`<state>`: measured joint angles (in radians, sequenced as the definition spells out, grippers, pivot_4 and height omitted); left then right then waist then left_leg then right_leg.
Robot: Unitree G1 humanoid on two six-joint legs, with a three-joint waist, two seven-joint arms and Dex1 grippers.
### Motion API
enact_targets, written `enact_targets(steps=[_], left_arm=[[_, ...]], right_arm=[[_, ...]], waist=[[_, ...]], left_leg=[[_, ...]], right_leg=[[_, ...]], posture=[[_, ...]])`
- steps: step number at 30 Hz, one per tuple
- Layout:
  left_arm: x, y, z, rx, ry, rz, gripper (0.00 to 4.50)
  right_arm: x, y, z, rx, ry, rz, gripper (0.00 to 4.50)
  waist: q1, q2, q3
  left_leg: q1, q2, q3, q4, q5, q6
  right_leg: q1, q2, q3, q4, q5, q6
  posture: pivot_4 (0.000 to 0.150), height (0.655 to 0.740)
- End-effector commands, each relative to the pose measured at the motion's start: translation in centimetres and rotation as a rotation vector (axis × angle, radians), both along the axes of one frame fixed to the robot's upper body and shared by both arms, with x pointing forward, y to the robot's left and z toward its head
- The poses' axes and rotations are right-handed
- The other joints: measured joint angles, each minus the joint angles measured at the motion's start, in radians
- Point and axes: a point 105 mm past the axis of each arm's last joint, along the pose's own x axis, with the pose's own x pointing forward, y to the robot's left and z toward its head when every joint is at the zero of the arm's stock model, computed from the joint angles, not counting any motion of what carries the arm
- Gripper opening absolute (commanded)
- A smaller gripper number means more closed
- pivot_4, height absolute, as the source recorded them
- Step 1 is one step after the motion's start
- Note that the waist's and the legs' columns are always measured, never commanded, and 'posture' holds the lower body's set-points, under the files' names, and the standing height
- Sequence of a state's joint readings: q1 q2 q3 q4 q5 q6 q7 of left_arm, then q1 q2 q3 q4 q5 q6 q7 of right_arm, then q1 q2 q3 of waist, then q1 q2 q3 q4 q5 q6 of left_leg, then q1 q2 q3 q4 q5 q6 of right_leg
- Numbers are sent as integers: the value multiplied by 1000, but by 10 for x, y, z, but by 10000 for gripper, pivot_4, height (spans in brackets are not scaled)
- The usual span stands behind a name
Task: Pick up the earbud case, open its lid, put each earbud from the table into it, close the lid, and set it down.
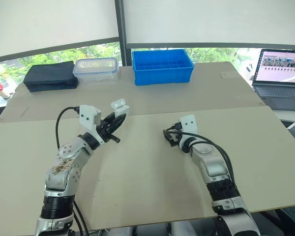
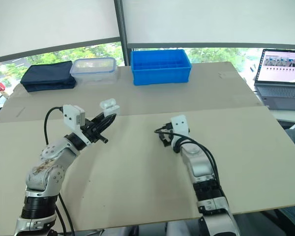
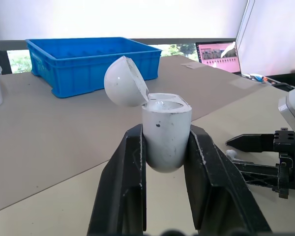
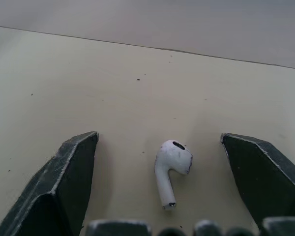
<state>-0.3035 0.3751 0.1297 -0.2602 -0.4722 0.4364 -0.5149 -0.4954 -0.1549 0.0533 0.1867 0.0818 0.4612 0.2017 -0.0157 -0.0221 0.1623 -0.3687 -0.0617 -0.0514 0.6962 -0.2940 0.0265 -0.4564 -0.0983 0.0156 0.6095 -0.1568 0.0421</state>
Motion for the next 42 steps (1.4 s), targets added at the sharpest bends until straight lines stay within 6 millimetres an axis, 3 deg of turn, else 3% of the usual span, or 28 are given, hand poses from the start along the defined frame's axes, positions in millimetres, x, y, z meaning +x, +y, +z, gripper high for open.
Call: enact_targets(steps=[1,5,9,13,16,19,25,29,33,38,40,42], left_arm=[[-6,-2,13,9,-70,-2,5504],[-6,-4,14,3,-68,-6,5504],[-4,-6,14,-9,-71,-7,5504],[-3,-5,13,-16,-71,4,5504],[-3,0,9,-18,-70,18,5504],[-3,2,6,-24,-71,29,5504],[-4,5,1,-46,-78,56,5504],[-8,7,-2,-55,-78,79,5504],[-11,10,-4,-55,-77,97,5504],[-13,12,-2,-51,-77,101,5504],[-13,12,-1,-49,-77,101,5504],[-14,11,-1,-47,-75,97,5504]], right_arm=[[-3,-3,-6,6,22,-21,29234],[-4,-3,-5,6,25,-15,15702],[-7,-2,10,7,-3,35,3126],[-11,-13,38,-23,-36,166,3142],[-23,-23,70,-86,-30,413,3142],[-41,-53,80,-233,106,609,3142],[-65,-144,69,-611,396,705,3142],[-74,-189,55,-815,498,724,3142],[-81,-215,37,-870,578,715,3142],[-83,-220,26,-827,619,695,3142],[-82,-222,22,-815,619,675,14048],[-83,-224,19,-810,632,667,20393]], waist=[[-1,0,0],[-2,0,0],[-2,0,0],[2,0,0],[2,0,0],[3,0,0],[3,0,0],[2,-1,0],[2,-1,0],[4,0,0],[5,-1,0],[6,0,0]], left_leg=[[0,0,0,0,0,0],[0,1,0,0,0,0],[0,1,0,0,0,0],[0,0,0,0,0,0],[-1,0,0,0,-1,1],[0,0,1,0,-1,2],[0,5,2,-1,-2,3],[1,5,5,0,-2,4],[1,6,5,0,-1,2],[1,6,5,0,-1,2],[1,6,5,0,-1,2],[1,6,5,0,-1,2]], right_leg=[[0,0,0,0,0,0],[0,1,0,0,0,0],[0,1,0,0,0,0],[0,1,0,0,0,0],[0,0,0,-2,0,0],[1,1,-1,-6,0,0],[6,4,-2,-15,2,-1],[6,3,-1,-15,2,-1],[5,3,-1,-15,3,-1],[5,3,-1,-15,3,-1],[5,3,-1,-15,3,-1],[5,3,-1,-15,3,-1]], posture=[[1500,7400],[1500,7400],[1500,7400],[1500,7400],[1500,7400],[1500,7400],[1500,7400],[1500,7400],[1500,7400],[1500,7400],[1500,7400],[1500,7400]])
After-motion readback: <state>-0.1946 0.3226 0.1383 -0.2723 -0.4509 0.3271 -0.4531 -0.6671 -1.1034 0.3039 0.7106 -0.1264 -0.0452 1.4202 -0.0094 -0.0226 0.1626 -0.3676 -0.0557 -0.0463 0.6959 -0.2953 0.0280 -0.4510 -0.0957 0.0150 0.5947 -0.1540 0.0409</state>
